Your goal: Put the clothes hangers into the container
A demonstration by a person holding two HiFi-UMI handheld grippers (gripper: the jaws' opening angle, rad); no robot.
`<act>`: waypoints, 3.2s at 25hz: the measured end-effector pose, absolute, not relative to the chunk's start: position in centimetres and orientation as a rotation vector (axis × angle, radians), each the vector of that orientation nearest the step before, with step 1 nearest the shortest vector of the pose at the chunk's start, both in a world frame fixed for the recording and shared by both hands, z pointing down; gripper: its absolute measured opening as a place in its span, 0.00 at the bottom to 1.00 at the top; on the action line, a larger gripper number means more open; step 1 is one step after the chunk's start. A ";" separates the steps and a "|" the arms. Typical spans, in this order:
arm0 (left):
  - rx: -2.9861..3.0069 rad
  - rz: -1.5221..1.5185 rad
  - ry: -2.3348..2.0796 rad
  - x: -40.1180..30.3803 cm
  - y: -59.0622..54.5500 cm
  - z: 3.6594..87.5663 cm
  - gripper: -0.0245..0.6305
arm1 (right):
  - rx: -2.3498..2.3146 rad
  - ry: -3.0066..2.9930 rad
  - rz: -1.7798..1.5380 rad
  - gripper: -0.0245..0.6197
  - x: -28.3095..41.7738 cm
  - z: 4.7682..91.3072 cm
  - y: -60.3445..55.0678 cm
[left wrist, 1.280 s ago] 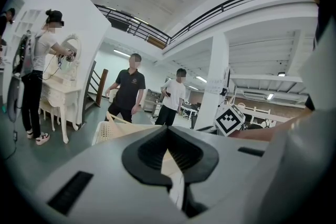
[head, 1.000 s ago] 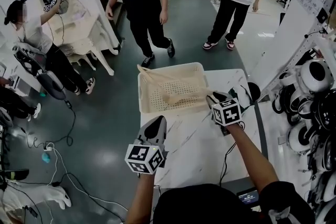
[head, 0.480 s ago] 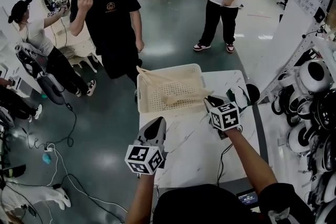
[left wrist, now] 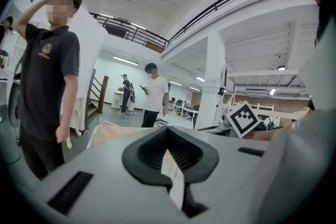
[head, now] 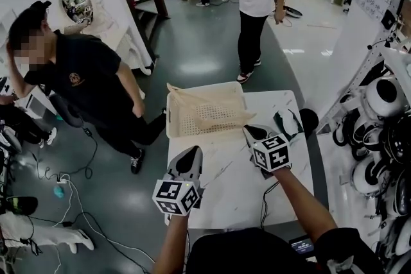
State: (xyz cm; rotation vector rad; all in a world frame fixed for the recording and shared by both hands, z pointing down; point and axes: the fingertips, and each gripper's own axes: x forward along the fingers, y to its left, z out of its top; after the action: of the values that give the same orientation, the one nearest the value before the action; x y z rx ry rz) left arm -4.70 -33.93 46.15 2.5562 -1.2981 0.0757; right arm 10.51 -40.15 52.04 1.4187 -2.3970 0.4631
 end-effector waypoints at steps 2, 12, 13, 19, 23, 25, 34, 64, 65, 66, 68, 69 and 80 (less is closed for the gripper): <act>2.556 0.076 -1.313 -4.2 -33.2 46.0 0.04 | 1.402 -2.432 0.454 0.07 10.5 51.4 -39.4; 2.557 0.083 -1.361 -3.4 -30.8 45.5 0.04 | 1.342 -2.520 0.399 0.07 9.6 49.3 -36.8; 2.559 0.082 -1.363 -3.5 -30.8 45.3 0.04 | 1.342 -2.523 0.397 0.07 9.6 49.2 -36.7; 2.567 0.093 -1.367 -4.0 -30.2 45.1 0.04 | 1.353 -2.538 0.379 0.07 9.2 48.7 -36.0; 2.571 0.105 -1.364 -4.3 -29.2 45.1 0.04 | 1.369 -2.546 0.371 0.07 9.0 48.2 -35.0; 2.580 0.110 -1.354 -4.4 -28.7 45.0 0.04 | 1.374 -2.546 0.371 0.07 8.6 48.1 -34.5; 2.600 0.084 -1.359 -7.3 -25.3 44.2 0.04 | 1.392 -2.539 0.338 0.07 5.9 47.4 -31.3; 2.624 -0.071 -1.371 -16.0 -12.3 42.0 0.04 | 1.402 -2.555 0.175 0.07 -2.1 44.1 -17.3; 2.619 -0.081 -1.373 -16.1 -12.0 42.1 0.04 | 1.395 -2.561 0.159 0.07 -2.1 44.1 -17.1; 2.616 -0.088 -1.373 -16.1 -11.9 42.2 0.04 | 1.390 -2.568 0.146 0.07 -2.2 43.9 -16.9; 2.613 -0.094 -1.370 -16.1 -11.7 42.3 0.04 | 1.386 -2.579 0.127 0.07 -2.4 43.6 -16.7; 2.614 -0.094 -1.367 -16.2 -11.6 42.4 0.04 | 1.389 -2.583 0.121 0.07 -2.5 43.4 -16.6; 2.632 -0.103 -1.403 -14.7 -12.2 41.6 0.04 | 1.363 -2.661 0.069 0.07 -2.1 41.6 -16.5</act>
State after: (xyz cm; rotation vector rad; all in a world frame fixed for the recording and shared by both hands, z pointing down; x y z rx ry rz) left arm -14.66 -12.17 41.61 2.6318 -1.4031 -0.1026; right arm -2.12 -16.55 41.58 1.3627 -2.6615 0.0694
